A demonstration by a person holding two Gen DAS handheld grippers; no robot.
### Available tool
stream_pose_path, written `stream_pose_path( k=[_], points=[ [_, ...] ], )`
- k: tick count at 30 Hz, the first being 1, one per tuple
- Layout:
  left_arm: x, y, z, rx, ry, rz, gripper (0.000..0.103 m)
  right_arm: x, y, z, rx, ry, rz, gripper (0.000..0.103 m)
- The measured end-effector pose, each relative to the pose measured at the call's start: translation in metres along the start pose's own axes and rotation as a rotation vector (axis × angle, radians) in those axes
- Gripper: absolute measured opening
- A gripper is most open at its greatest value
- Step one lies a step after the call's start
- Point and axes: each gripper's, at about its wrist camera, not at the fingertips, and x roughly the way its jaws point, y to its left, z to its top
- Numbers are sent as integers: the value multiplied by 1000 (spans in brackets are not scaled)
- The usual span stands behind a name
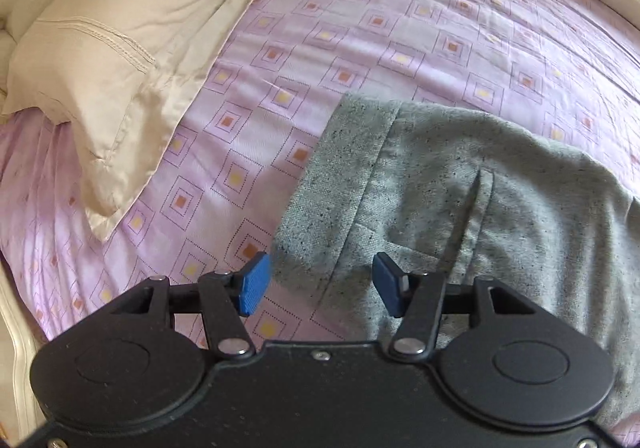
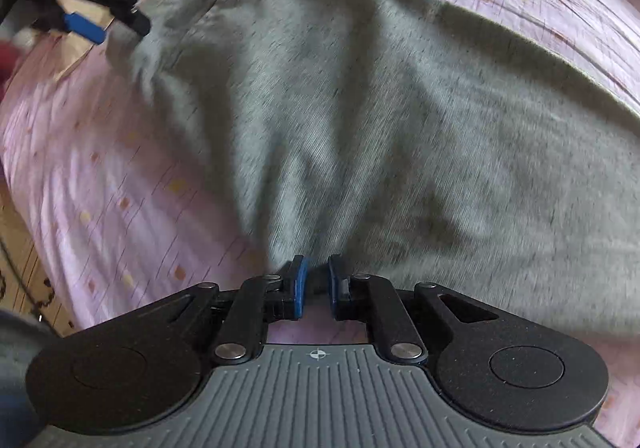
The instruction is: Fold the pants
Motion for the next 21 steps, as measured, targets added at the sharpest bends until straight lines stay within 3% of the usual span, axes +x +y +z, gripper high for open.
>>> stream_pose_path(
  k=[4, 7, 14, 19, 21],
  points=[
    [-24, -31, -15, 90, -63, -33, 61, -29, -8, -16, 93, -68, 25, 12],
    [-34, -70, -34, 166, -75, -112, 62, -50, -33, -19, 193, -142, -19, 12],
    [-31, -163, -79, 299, -39, -210, 62, -83, -138, -30, 402, -262, -187, 12],
    [-5, -207, -95, 330, 45, -68, 64, -87, -214, -57, 434, -268, -286, 12],
    [-4, -212, -96, 290, 27, -1, 78, -90, -246, -74, 439, -258, -315, 12]
  ],
)
